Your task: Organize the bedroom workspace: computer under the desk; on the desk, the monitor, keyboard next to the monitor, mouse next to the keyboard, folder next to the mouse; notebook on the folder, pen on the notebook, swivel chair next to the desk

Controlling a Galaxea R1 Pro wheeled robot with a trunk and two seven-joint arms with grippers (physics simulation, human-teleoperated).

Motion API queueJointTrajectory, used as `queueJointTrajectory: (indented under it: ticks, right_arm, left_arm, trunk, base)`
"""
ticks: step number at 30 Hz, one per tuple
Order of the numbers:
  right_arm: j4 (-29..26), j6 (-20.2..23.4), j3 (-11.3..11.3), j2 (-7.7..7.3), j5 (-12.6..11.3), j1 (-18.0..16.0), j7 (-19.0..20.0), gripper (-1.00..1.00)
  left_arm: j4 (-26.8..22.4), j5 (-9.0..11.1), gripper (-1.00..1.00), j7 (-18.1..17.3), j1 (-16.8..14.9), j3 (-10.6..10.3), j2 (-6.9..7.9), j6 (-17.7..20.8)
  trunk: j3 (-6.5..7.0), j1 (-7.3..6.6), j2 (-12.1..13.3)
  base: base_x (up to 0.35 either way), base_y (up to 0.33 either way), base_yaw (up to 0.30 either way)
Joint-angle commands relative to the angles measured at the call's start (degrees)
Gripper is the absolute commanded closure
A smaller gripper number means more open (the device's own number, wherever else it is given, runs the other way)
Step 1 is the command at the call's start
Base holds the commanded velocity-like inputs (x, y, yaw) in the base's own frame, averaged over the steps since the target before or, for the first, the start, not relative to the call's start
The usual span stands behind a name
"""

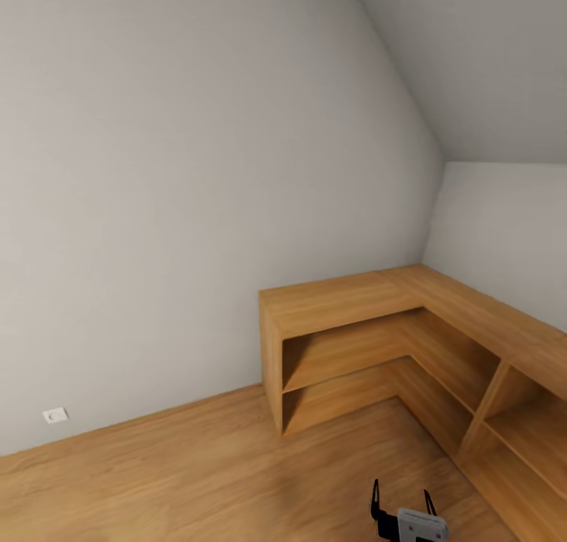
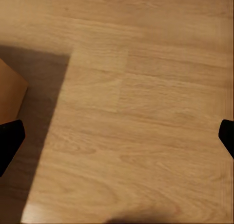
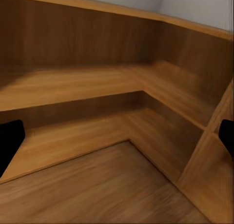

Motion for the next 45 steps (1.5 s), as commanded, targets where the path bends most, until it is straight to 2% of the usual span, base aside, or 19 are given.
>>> queueJointTrajectory:
  ticks: [1, 8, 24, 45]
  right_arm:
    - [0.0, -0.1, 0.5, 0.04, -0.5, 0.0, -0.3, -1.0]
    - [0.0, -0.1, 0.6, 0.08, -3.5, 0.0, -0.3, -1.0]
    - [-0.1, -0.1, 0.6, 0.06, -3.9, 0.0, -0.3, -1.0]
    - [0.0, -0.1, 0.6, 0.02, -3.8, 0.0, -0.2, -1.0]
  left_arm:
    - [0.0, 0.2, -1.0, 0.5, 0.0, -0.5, 0.02, -0.1]
    - [0.0, 0.2, -1.0, 0.5, 0.0, -0.5, 0.02, -0.1]
    - [0.0, 0.2, -1.0, 0.4, 0.0, -0.5, 0.02, -0.2]
    - [0.0, 0.2, -1.0, 0.4, 0.0, -0.5, 0.02, -0.2]
  trunk:
    - [-0.12, 0.03, 0.0]
    - [-0.66, 0.03, 0.0]
    - [-2.06, 0.03, 0.0]
    - [-2.25, 0.03, 0.0]
  base:
    - [0.315, -0.08, -0.207]
    - [0.323, -0.071, -0.128]
    - [0.283, 0.009, -0.037]
    - [0.02, 0.002, -0.278]
